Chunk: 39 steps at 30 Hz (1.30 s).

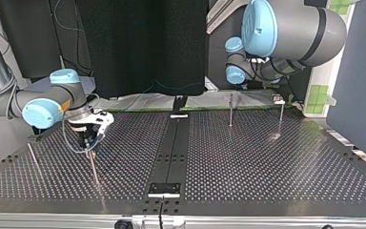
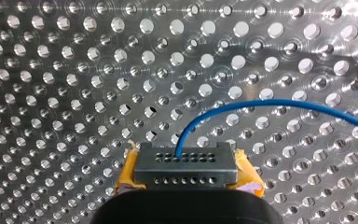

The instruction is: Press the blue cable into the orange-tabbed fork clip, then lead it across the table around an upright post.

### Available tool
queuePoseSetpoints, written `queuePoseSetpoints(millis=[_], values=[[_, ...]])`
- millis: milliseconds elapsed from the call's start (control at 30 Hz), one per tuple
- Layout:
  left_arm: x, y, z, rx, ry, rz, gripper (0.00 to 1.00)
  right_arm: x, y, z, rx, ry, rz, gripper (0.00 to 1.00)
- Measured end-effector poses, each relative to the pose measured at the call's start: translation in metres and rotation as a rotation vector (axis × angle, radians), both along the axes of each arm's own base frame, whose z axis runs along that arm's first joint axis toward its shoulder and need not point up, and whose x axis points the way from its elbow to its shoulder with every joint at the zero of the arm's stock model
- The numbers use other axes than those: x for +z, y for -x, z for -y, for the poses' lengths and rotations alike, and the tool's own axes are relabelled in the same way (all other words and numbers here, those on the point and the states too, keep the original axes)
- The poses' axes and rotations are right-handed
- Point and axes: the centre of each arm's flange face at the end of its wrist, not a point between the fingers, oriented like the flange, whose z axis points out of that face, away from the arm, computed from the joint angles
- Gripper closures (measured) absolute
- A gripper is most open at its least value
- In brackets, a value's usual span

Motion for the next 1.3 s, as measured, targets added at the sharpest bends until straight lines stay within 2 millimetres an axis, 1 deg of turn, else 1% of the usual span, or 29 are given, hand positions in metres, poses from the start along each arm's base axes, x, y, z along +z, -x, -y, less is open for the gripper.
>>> queuePoseSetpoints(millis=[233, 400, 733, 833, 1067, 1167, 1300], values=[[0.01, -0.027, 0.001, 0.007, -0.003, 0.042, 0.0, 0.0, 0.0, 0.0, -0.001, -0.001, -0.001, 1.0], [0.016, -0.048, -0.002, 0.02, -0.005, 0.076, 0.0, 0.0, 0.001, 0.0, -0.003, -0.002, -0.002, 1.0], [-0.003, -0.066, -0.011, 0.065, -0.066, 0.042, 0.0, 0.0, 0.0, 0.0, -0.003, -0.001, -0.004, 1.0], [0.0, -0.078, -0.013, 0.078, -0.087, 0.058, 0.0, 0.0, 0.0, 0.0, -0.003, -0.001, -0.005, 1.0], [0.014, -0.11, -0.02, 0.098, -0.124, 0.127, 0.0, 0.0, 0.0, -0.001, -0.003, -0.001, -0.005, 1.0], [0.017, -0.114, -0.028, 0.123, -0.141, 0.133, 0.0, 0.0, 0.0, -0.001, -0.003, -0.001, -0.006, 1.0], [0.017, -0.113, -0.038, 0.155, -0.166, 0.113, 0.0, 0.0, -0.001, -0.001, -0.004, 0.0, -0.009, 1.0]])
